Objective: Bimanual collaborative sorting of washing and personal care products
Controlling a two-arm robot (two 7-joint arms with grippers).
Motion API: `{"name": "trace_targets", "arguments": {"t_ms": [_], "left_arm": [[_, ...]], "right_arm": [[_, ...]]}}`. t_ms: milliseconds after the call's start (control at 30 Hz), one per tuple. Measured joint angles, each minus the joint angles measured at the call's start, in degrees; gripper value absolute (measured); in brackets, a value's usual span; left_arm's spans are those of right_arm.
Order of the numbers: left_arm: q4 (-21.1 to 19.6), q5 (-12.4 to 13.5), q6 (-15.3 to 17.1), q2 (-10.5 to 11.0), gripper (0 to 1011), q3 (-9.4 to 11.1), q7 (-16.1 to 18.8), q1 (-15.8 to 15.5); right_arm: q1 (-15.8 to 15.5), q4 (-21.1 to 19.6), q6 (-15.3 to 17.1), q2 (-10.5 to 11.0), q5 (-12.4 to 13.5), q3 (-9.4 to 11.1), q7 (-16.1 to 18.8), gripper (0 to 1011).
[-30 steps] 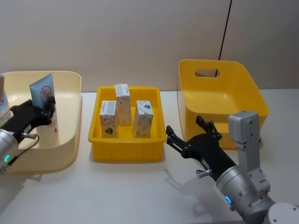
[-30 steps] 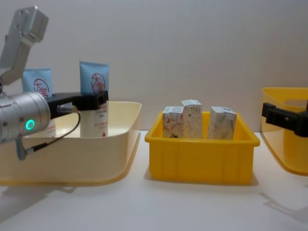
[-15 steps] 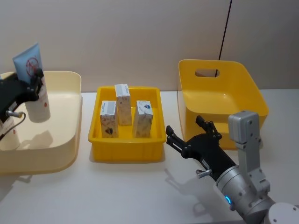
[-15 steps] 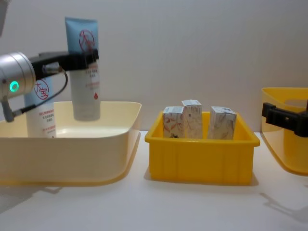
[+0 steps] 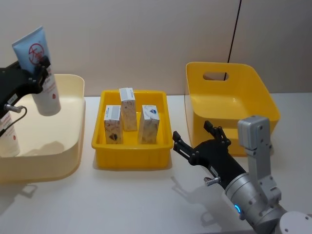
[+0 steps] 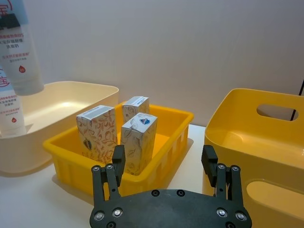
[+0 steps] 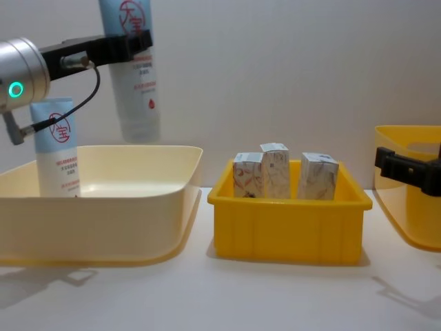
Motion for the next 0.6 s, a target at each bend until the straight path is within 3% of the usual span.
{"name": "trace_targets", "arguments": {"t_ms": [600], "left_arm": [[-1.6,-6.0,2.3,-0.4,257,3.6,-9.6,0.3]], "right_arm": [[0.0,0.0,0.0,0.0,0.0,0.0,0.0,1001]]}}
